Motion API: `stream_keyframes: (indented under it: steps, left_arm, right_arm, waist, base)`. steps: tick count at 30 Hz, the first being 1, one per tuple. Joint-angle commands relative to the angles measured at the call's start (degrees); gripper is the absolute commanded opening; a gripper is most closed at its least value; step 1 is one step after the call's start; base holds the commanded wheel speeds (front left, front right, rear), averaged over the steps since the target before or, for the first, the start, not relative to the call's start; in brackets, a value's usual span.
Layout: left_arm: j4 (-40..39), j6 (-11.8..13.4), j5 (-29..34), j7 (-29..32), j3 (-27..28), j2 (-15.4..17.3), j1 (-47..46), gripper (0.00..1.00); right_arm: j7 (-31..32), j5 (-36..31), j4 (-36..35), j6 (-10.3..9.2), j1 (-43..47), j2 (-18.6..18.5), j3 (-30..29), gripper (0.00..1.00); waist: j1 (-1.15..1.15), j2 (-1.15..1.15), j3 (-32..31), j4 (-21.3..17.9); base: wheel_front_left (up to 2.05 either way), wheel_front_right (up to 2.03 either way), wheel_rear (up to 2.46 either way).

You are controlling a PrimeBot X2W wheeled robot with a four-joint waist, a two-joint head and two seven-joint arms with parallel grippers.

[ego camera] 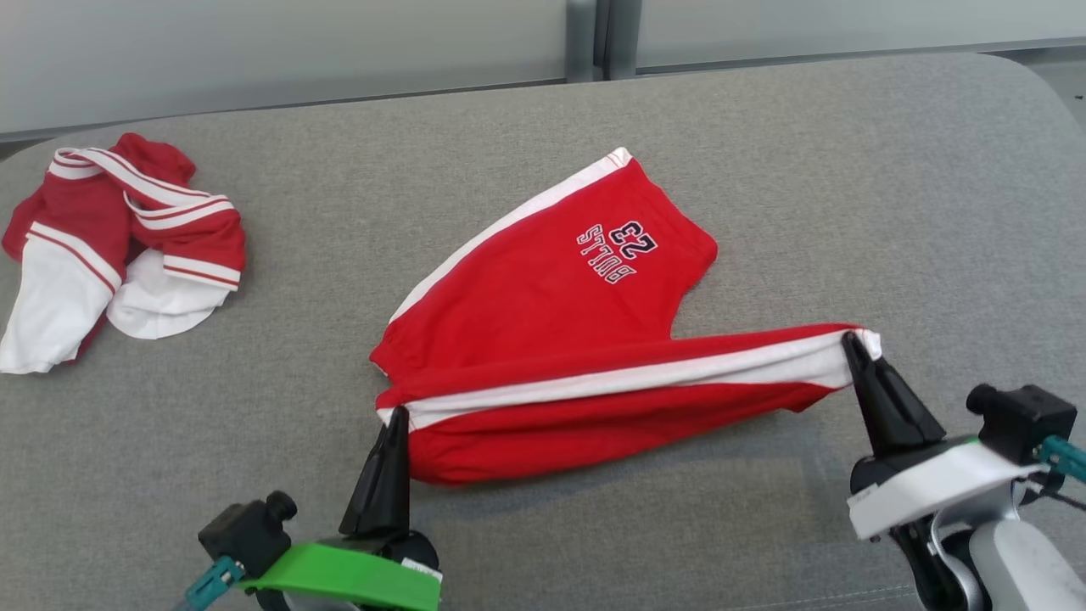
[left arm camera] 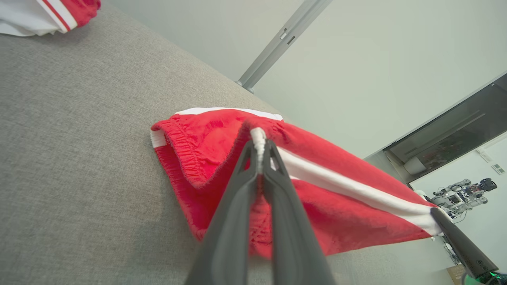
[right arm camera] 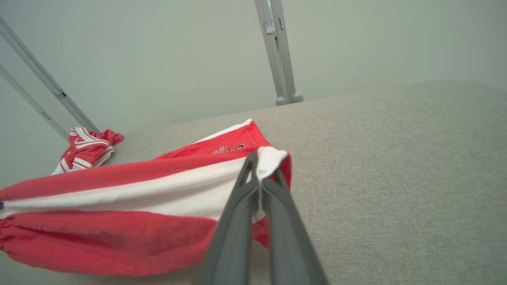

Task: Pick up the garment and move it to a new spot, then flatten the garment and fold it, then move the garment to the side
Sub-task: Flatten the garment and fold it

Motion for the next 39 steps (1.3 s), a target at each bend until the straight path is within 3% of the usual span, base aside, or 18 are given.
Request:
stream_keyframes:
  steps: [1,7,15,22,32,39]
  left_arm:
    - [0.4,-0.1,-0.5,-0.1,-0.1,0.1,-1.3,0.00]
    - [6.8,0.1,-2.8,-0.1,-0.9,-0.3,-8.9,0.00]
    - [13.1,4.5,-8.2,0.0,-4.0,-0.3,-20.0,0.00]
    - [17.2,7.0,-12.7,0.0,-7.5,-0.3,-27.0,0.00]
    - [19.0,9.3,-16.2,0.0,-12.6,-0.3,-31.5,0.00]
    - [20.0,10.5,-17.0,0.0,-14.8,-0.3,-33.9,0.00]
  right_arm:
    - [0.3,-0.3,0.5,-0.08,-1.1,-0.6,-0.4,0.00]
    - [3.7,0.0,5.5,-0.08,-10.8,-3.1,0.7,0.00]
    - [7.3,1.3,16.2,-0.08,-27.0,-7.8,6.6,0.00]
    - [8.0,4.9,28.6,-0.08,-41.1,-9.4,15.1,0.00]
    - [7.0,9.7,42.2,-0.08,-52.2,-10.1,23.1,0.00]
    - [5.8,12.2,47.4,-0.08,-56.7,-10.1,27.5,0.00]
  waist:
    - [0.00,0.00,0.9,1.2]
    - [0.00,0.00,3.6,4.5]
    - [0.00,0.00,9.4,9.4]
    - [0.00,0.00,13.5,12.7]
    - [0.00,0.00,15.3,15.2]
    - [0.00,0.00,16.4,15.5]
  base:
    - [0.00,0.00,0.00]
    - [0.00,0.00,0.00]
    - [0.00,0.00,0.00]
    - [0.00,0.00,0.00]
    - [0.00,0.00,0.00]
    - [0.00,0.00,0.00]
